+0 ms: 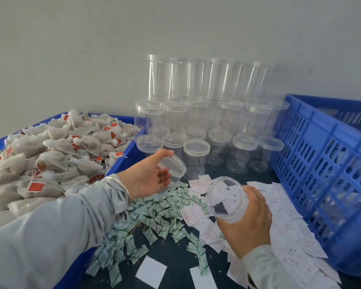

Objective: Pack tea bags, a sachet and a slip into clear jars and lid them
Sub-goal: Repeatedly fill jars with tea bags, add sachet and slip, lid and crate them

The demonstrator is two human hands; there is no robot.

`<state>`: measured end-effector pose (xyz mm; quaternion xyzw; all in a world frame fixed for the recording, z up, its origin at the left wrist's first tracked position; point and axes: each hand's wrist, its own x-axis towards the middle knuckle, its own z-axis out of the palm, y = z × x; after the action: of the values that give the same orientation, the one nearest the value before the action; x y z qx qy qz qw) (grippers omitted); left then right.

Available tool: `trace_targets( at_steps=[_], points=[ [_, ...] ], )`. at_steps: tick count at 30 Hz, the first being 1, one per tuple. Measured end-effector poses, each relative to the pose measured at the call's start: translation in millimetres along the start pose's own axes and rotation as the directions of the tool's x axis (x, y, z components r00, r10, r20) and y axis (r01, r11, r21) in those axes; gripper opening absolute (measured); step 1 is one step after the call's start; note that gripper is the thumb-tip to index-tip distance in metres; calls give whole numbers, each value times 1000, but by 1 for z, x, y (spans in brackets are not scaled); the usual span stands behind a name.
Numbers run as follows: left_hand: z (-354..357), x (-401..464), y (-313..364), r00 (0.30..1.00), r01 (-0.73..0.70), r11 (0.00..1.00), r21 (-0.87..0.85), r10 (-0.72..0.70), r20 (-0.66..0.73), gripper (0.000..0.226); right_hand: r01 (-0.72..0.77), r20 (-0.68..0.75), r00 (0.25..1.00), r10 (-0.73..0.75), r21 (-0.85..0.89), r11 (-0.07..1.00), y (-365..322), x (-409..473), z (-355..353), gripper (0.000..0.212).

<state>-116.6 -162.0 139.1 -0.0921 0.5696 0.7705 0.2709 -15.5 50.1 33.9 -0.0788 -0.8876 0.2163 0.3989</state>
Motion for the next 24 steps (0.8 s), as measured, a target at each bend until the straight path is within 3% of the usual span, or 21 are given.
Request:
trace_targets(
  at_steps=[4, 5, 7, 9, 14, 19, 24],
  points=[
    [-5, 13, 7, 996, -55, 997, 60, 58, -60, 21, -58, 14, 998, 57, 33, 998, -4, -7, 4, 104],
    [-7, 16, 7, 995, -73, 994, 76, 78, -69, 23, -78, 17, 997, 77, 41, 996, -4, -8, 5, 103],
    [-15, 24, 3, 986, -127, 983, 131, 140, -91, 67, -116, 29, 993, 114, 60, 992, -5, -9, 6, 100],
    [-20, 26, 1, 978, -142, 965, 219, 171, -118, 83, -125, 32, 992, 123, 64, 990, -7, -10, 7, 99],
    [-23, 28, -1, 979, -110, 964, 243, 147, -142, 71, -128, 50, 991, 123, 114, 985, -18, -11, 7, 98],
    [-26, 15, 24, 960, -245, 936, 252, 271, -73, 49, -164, 100, 985, 144, 233, 959, -28, -11, 4, 100],
    [-62, -8, 54, 832, -430, 797, 424, 532, -156, 31, -190, 188, 976, 111, 483, 855, -45, -9, 8, 98]
  ],
)
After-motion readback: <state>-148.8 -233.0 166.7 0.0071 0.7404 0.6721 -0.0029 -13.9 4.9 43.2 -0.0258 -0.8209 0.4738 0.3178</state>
